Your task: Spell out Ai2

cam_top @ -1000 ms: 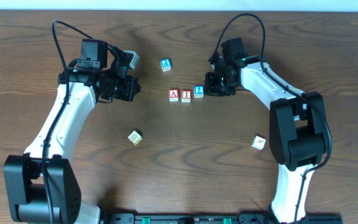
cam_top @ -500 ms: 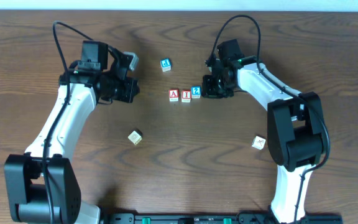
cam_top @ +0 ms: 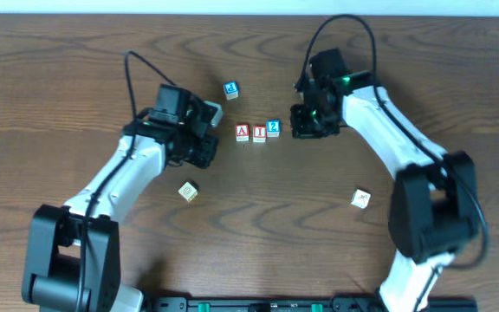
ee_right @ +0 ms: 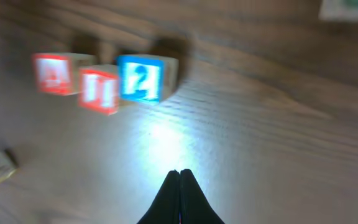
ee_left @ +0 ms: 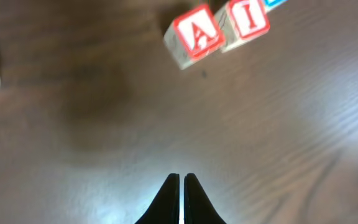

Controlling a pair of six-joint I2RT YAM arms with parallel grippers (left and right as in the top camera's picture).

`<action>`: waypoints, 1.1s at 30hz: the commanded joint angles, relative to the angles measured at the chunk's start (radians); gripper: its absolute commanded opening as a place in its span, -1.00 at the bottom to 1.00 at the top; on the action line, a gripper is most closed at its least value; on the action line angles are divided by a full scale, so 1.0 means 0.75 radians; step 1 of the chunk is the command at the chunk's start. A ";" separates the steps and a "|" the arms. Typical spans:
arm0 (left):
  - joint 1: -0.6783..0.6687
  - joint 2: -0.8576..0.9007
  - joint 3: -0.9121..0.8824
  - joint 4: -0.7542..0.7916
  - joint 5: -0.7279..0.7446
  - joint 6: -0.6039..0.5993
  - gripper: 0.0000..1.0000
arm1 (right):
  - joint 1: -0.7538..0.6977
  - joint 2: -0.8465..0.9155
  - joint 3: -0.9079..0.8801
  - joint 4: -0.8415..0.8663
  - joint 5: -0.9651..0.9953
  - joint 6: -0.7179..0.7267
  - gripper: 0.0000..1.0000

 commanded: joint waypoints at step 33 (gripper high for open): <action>0.176 0.188 -0.015 0.277 0.073 -0.044 -0.89 | 0.390 0.061 -0.217 0.361 0.310 0.096 -0.96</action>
